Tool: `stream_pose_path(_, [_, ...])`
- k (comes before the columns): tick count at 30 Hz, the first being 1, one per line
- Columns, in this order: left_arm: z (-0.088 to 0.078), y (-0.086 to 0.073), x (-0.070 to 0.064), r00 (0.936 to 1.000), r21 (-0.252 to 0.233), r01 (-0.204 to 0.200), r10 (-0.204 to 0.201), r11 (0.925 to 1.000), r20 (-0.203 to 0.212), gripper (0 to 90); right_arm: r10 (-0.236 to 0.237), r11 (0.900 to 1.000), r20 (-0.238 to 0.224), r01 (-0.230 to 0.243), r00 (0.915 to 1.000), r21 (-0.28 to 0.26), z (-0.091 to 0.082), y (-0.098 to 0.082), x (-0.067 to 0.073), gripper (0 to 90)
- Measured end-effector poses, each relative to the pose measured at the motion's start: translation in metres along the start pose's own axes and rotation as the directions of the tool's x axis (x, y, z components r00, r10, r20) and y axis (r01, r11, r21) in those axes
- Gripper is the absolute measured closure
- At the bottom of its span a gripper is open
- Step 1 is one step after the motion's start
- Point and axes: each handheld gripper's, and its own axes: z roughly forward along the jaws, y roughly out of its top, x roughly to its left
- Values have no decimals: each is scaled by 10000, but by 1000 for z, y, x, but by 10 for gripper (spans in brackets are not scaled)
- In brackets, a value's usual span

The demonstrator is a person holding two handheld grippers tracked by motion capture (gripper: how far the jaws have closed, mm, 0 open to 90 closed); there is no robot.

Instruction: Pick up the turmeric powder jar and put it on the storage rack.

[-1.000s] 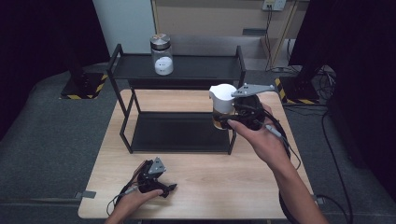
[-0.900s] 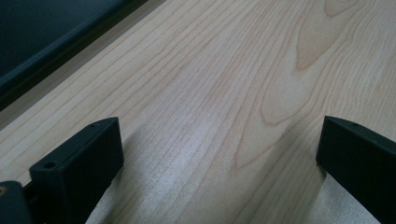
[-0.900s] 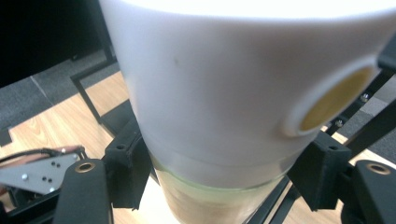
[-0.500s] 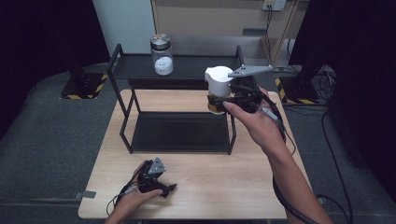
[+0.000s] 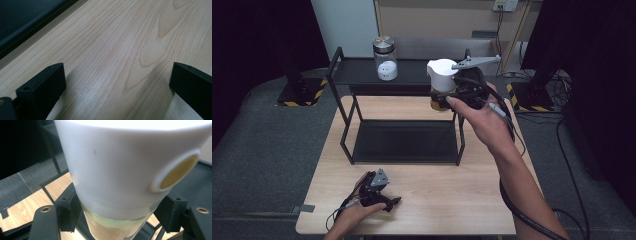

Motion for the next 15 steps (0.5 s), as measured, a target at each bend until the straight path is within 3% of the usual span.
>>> stream_pose_path(15, [0, 0, 0, 10000, 19, -61, 61, 10000, 0, 0, 147, 9996, 97, -144, 9998, -250, 10, 27, -8, 317])
